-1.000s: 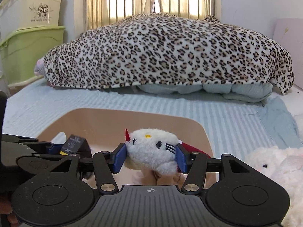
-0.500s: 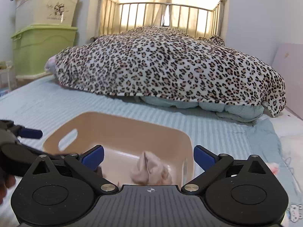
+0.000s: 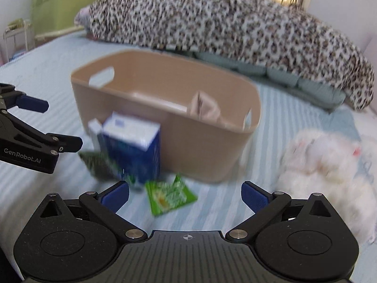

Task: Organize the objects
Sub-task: 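Grasp the green herb bag with the left tool while the right tool grasps the green snack packet, then carry both bags over the beige bin and open both tools to drop them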

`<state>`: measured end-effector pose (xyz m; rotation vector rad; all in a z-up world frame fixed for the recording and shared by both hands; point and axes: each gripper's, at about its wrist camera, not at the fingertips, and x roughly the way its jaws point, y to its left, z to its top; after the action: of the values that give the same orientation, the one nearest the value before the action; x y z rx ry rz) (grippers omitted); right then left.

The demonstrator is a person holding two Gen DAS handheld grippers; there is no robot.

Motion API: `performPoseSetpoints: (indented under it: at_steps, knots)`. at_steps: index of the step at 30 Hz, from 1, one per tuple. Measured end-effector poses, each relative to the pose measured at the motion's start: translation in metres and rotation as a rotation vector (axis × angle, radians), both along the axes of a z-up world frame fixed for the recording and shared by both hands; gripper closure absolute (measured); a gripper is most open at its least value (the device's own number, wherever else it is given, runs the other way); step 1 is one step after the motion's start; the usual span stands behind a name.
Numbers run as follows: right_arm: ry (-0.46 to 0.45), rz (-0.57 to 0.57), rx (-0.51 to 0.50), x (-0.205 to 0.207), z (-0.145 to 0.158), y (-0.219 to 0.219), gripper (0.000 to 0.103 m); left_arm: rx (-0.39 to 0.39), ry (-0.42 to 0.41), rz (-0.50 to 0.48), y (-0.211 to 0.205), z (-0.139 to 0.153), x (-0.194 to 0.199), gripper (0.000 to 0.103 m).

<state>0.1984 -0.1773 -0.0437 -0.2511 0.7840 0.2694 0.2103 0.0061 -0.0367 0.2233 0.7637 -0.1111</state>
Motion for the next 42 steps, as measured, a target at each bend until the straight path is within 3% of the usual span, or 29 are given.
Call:
performPoseSetpoints:
  at_steps: [7,12,17,23,24,28,34,42]
  knots:
    - [0.055,0.028,0.02,0.014,-0.028,0.002,0.0,-0.013,0.065,-0.07,-0.012,-0.034,0.011,0.008]
    - [0.052,0.047,0.008,0.029,-0.047,0.005,0.0,-0.01,0.077,-0.068,-0.018,-0.055,0.023,0.013]
    - [0.05,0.04,0.024,0.042,-0.065,0.006,0.007,-0.056,0.079,-0.1,-0.018,-0.063,0.029,0.038]
    - [0.046,0.097,0.032,0.039,-0.064,0.009,0.039,-0.089,0.076,-0.159,-0.019,-0.065,0.024,0.062]
    - [0.048,0.099,0.03,0.038,-0.063,0.01,0.046,-0.09,0.075,-0.165,-0.019,-0.066,0.022,0.062]
    - [0.052,0.087,0.016,0.031,-0.059,0.01,0.05,-0.108,0.081,-0.17,-0.017,-0.063,0.016,0.065]
    - [0.05,0.077,0.011,0.017,-0.048,0.006,0.052,-0.113,0.076,-0.164,-0.011,-0.053,0.007,0.066]
    - [-0.016,0.058,0.062,-0.003,-0.014,-0.007,0.052,-0.147,0.0,-0.151,0.0,-0.02,-0.012,0.066]
